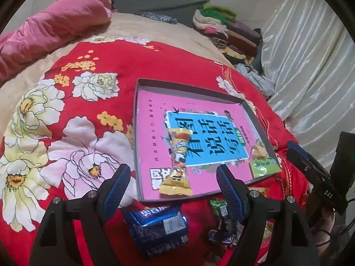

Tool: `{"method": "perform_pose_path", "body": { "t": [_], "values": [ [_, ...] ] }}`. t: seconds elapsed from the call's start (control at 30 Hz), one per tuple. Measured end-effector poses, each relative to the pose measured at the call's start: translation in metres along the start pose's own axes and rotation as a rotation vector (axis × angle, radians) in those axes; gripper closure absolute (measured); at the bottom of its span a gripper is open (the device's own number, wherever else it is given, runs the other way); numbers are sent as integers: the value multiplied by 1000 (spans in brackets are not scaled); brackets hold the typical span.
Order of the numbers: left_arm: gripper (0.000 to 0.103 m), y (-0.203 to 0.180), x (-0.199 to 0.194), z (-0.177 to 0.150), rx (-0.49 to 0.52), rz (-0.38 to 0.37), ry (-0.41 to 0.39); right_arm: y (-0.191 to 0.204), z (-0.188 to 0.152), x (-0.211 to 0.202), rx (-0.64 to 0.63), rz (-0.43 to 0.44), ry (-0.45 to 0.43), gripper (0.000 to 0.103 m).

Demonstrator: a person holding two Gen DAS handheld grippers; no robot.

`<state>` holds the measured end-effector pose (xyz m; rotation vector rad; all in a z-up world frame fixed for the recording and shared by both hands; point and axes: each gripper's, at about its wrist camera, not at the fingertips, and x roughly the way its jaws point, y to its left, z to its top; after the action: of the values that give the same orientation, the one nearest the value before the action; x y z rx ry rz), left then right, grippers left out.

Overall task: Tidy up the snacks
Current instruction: 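Grasp the blue biscuit pack with the left gripper while the right grasps a clear pastry bag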

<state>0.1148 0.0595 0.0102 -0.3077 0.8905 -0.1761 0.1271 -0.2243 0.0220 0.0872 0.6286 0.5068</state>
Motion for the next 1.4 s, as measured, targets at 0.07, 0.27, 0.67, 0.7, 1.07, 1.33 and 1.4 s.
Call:
{"method": "perform_pose_path", "body": {
  "t": [0.07,0.27,0.67,0.7,1.07,1.33,1.4],
  "values": [
    [22,-2,-2,-1,6,-5,-2,4,-2,-1,-11,-1,3,22],
    [22,-5,-3,-6,10,-13,14,17,-6,-4,-57,0,18,22],
    [22,-6,-12,-15,17,-10,27,36,-17,-9,-75,35,60,22],
    [22,-6,-12,-16,18,-8,28,38,-19,-10,-76,37,64,22],
    [22,1,-18,-27,-2,7,48,54,-36,-5,-54,61,128,22],
    [22,6,-16,-37,-9,18,81,64,-46,-6,-63,56,160,22],
    [22,6,-14,-41,-8,25,94,66,-48,-6,-62,54,166,22]
  ]
}}
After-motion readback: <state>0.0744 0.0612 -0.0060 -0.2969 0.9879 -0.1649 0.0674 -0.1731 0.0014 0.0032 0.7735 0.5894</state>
